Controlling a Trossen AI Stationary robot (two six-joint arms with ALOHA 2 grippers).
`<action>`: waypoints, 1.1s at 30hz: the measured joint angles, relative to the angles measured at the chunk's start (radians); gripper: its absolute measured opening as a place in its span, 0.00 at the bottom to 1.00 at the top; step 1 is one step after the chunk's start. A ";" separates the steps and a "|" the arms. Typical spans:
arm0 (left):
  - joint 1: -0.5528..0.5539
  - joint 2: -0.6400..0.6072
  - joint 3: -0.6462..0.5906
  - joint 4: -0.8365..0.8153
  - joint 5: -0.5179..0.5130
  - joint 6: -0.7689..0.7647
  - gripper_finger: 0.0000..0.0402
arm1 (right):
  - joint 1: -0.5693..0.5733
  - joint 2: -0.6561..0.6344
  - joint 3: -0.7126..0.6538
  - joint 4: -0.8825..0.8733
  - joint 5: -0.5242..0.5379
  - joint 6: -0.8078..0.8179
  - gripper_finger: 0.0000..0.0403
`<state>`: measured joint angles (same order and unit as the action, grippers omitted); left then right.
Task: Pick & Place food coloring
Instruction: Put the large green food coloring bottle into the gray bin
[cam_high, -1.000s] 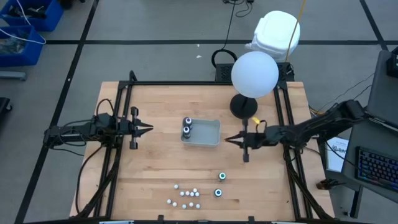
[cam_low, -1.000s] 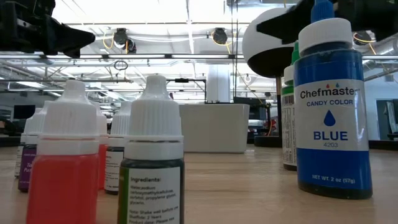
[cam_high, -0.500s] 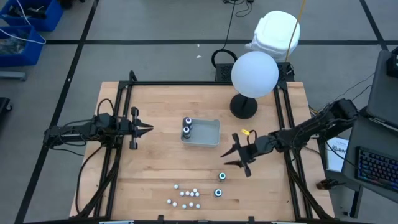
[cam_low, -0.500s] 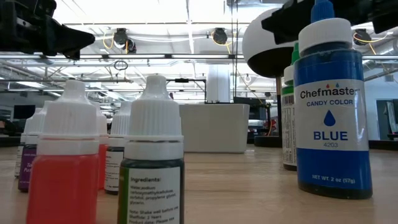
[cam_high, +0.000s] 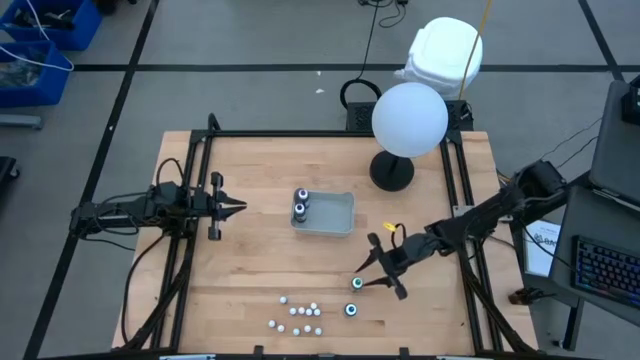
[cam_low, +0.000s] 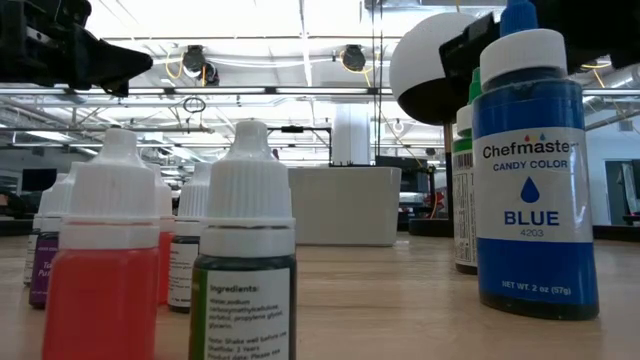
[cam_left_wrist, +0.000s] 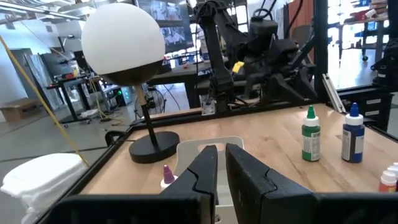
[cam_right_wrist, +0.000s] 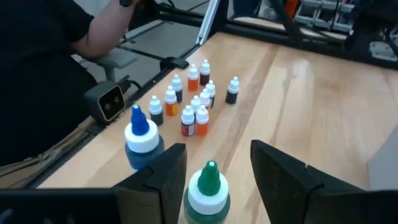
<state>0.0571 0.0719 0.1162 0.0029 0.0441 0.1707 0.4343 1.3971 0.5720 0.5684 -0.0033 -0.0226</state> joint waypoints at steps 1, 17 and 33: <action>0.000 0.000 0.000 0.000 0.000 0.000 0.10 | 0.000 0.013 0.000 0.011 0.000 0.001 0.42; 0.000 0.000 0.000 0.000 0.002 -0.015 0.10 | -0.002 0.166 0.000 0.118 -0.054 0.090 0.43; 0.000 0.000 0.000 0.000 0.003 -0.015 0.10 | -0.009 0.201 0.000 0.130 -0.084 0.058 0.35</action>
<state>0.0573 0.0719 0.1162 0.0032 0.0471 0.1557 0.4255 1.5978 0.5720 0.6988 -0.0870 0.0353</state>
